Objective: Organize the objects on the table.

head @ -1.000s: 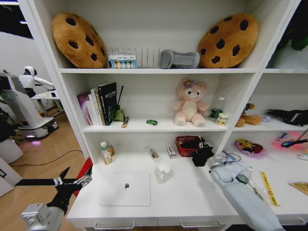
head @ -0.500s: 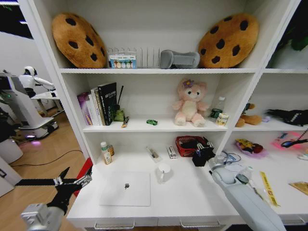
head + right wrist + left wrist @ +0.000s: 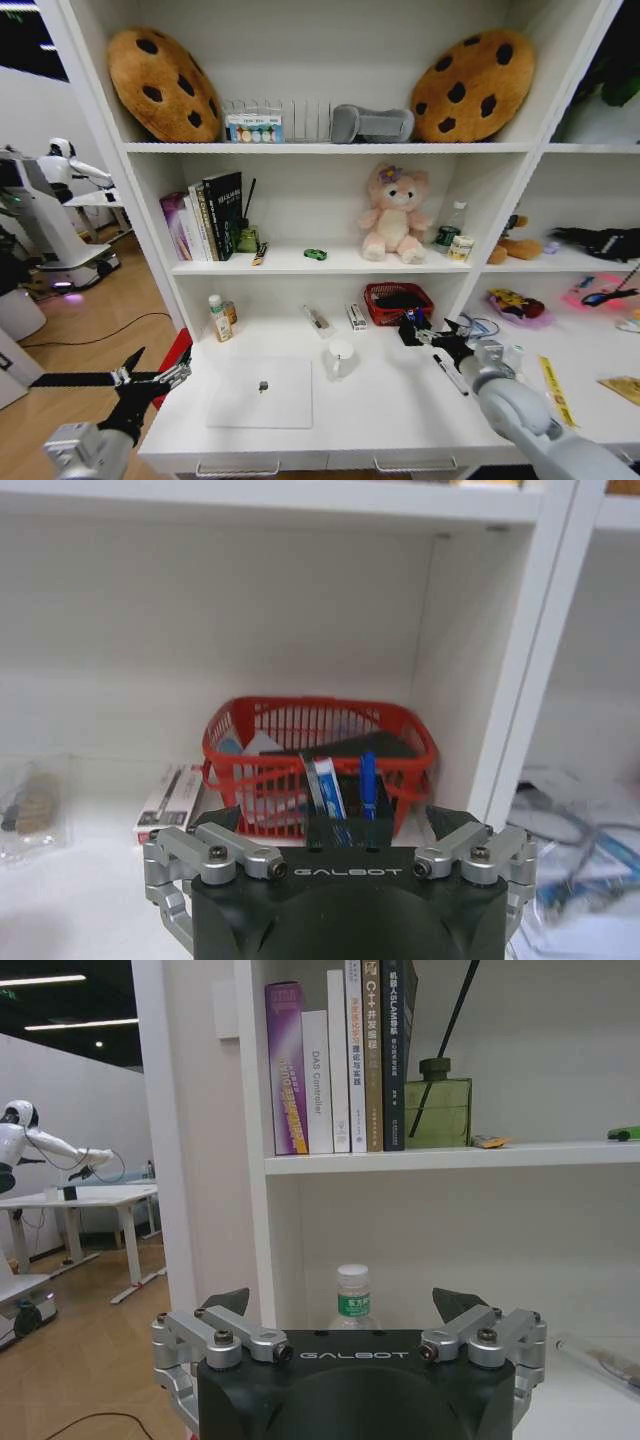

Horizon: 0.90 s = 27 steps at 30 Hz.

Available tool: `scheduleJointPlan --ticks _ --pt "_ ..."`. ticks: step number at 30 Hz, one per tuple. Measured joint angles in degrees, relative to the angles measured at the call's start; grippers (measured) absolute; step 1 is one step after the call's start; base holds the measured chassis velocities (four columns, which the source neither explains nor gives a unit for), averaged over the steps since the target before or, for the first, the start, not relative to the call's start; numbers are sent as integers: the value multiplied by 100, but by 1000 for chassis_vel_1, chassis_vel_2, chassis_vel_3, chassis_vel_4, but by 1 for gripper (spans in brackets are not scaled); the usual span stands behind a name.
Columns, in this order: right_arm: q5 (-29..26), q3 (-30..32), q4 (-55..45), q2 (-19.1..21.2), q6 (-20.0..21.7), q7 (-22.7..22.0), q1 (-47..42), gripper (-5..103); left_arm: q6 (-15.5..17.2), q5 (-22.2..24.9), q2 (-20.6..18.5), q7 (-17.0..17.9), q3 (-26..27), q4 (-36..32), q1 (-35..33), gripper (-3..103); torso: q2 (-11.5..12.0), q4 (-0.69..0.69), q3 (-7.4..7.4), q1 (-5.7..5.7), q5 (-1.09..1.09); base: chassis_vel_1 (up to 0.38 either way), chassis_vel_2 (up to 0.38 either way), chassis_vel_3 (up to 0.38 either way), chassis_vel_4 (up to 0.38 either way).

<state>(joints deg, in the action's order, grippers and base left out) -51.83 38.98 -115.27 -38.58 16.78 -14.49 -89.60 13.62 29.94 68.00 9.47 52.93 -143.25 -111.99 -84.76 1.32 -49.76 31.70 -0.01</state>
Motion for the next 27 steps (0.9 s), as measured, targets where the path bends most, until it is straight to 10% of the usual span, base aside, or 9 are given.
scheduleJointPlan --ticks 27 --pt "16 143 -130 -559 -518 -622 -105 100 0 0 0 -1 0 0 0 100 1 -2 -1 1 1 -25 -25 24 22"
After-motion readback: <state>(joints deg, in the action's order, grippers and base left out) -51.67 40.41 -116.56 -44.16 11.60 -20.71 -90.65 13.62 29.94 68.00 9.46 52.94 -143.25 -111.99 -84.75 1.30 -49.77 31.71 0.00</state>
